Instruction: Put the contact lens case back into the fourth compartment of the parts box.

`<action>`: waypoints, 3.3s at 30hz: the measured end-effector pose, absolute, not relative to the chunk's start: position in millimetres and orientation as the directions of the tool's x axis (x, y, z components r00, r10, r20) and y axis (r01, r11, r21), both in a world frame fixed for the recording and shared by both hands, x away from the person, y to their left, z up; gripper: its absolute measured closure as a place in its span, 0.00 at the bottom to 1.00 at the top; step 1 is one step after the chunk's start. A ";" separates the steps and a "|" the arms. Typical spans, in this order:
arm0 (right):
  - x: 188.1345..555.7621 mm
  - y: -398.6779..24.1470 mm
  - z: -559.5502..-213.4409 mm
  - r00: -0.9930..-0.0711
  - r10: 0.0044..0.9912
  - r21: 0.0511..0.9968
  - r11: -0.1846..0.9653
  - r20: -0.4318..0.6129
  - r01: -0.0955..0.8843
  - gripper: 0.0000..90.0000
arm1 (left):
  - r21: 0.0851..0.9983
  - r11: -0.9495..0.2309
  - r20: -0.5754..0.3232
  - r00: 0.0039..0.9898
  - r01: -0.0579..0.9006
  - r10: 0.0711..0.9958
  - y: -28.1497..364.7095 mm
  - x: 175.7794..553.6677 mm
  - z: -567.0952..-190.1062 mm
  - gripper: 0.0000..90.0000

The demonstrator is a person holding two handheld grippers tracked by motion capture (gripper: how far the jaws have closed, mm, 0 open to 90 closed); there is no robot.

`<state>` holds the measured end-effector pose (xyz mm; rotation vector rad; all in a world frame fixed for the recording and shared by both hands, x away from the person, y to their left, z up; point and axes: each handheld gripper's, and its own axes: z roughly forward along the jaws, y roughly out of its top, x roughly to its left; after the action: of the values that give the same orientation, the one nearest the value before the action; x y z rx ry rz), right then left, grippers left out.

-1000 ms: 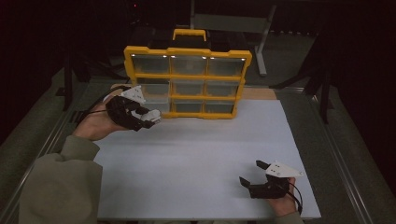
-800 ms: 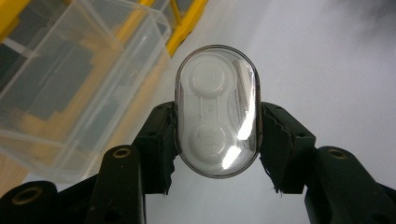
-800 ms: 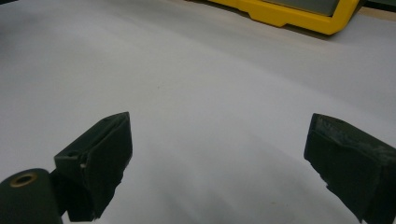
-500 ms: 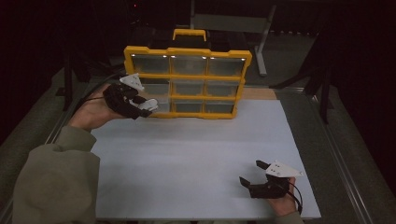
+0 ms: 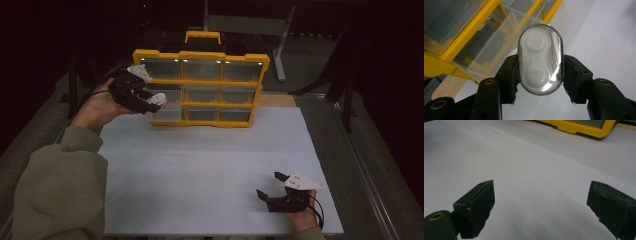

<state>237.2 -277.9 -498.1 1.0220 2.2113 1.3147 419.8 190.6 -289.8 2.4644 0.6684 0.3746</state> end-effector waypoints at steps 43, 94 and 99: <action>236.3 -278.4 -497.8 -0.669 0.742 0.867 0.300 0.051 0.399 0.08 | 0.576 -0.637 0.116 0.719 0.513 0.685 182.5 451.7 -308.8 0.34; 235.3 -276.8 -497.5 -0.666 0.744 0.875 0.291 0.048 0.387 0.08 | 0.840 -0.382 0.083 0.604 0.386 0.793 241.3 297.0 -439.5 0.00; 235.5 -276.3 -497.8 -0.667 0.743 0.880 0.282 0.052 0.383 0.08 | 0.856 -0.337 0.042 0.597 0.393 0.801 246.4 274.4 -464.7 0.00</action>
<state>235.5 -276.3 -497.8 1.0179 2.1886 1.3431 274.4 246.4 -464.7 1.9519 0.9508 0.5903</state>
